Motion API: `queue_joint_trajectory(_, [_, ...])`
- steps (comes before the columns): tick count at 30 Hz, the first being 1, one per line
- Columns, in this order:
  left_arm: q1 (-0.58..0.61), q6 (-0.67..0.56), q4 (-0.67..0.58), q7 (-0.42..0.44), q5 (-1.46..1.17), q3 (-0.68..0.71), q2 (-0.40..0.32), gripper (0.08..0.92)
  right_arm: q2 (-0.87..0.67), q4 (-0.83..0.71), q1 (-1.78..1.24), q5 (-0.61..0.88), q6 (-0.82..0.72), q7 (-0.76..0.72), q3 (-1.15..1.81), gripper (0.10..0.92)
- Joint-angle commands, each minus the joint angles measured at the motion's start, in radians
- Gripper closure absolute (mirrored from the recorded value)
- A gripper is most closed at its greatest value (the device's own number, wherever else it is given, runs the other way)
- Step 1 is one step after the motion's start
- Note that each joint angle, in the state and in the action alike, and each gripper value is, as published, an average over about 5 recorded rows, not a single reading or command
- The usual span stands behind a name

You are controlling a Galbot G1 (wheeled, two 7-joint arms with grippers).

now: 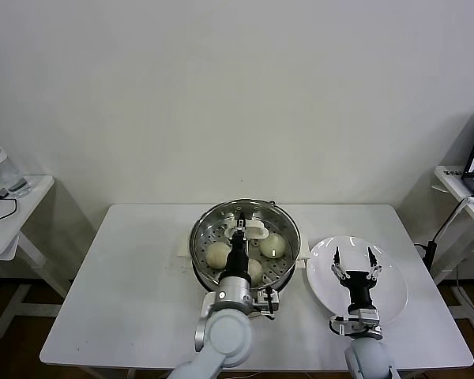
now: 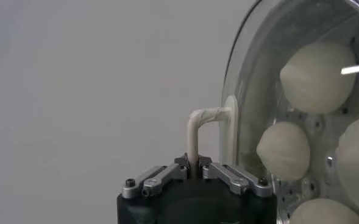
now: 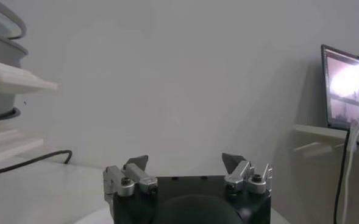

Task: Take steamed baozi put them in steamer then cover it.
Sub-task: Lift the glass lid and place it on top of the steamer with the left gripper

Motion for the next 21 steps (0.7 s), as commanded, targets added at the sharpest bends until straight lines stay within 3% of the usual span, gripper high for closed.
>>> queue_joint_trajectory(1, [0.000,-0.015,0.015,0.001,0.047,0.001,-0.005,0.811,-0.001,0.000,-0.001,-0.002,0.002,0.000,0.002,0.203])
queue_joint_trajectory(21, [0.005,-0.036,0.032,-0.008,0.064,-0.004,-0.010,0.811,-0.001,-0.005,0.005,0.000,0.006,0.001,0.007,0.203])
